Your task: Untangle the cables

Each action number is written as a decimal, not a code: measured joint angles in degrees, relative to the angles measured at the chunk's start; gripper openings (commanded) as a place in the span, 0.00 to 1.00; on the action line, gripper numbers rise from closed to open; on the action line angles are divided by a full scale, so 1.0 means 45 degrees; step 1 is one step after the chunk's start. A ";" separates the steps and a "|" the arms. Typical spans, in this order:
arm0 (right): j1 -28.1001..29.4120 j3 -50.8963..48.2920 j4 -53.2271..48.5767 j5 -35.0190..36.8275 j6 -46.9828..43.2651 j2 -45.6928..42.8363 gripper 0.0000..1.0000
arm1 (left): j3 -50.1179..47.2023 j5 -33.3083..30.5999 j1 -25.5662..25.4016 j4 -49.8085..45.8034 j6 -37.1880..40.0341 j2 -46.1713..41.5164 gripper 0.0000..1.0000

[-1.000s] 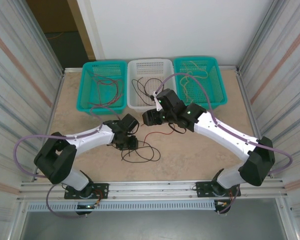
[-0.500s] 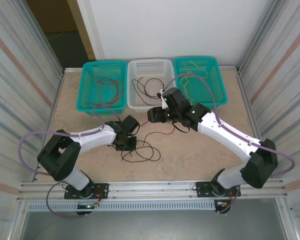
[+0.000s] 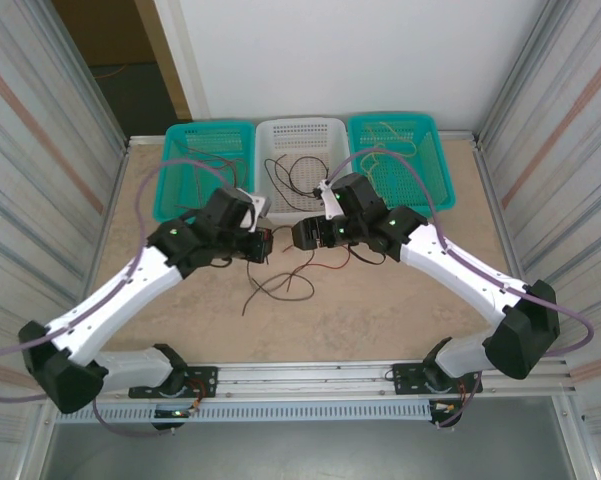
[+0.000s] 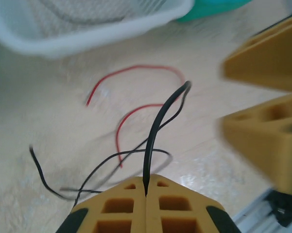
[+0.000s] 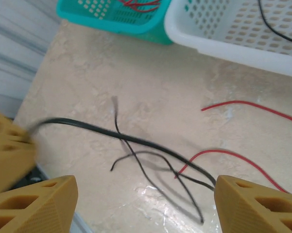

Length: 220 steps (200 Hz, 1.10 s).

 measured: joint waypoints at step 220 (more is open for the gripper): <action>0.0617 0.1520 -0.0151 -0.0631 -0.1059 -0.0573 0.00 | 0.1166 -0.0369 0.1443 -0.0384 0.1399 -0.1540 0.74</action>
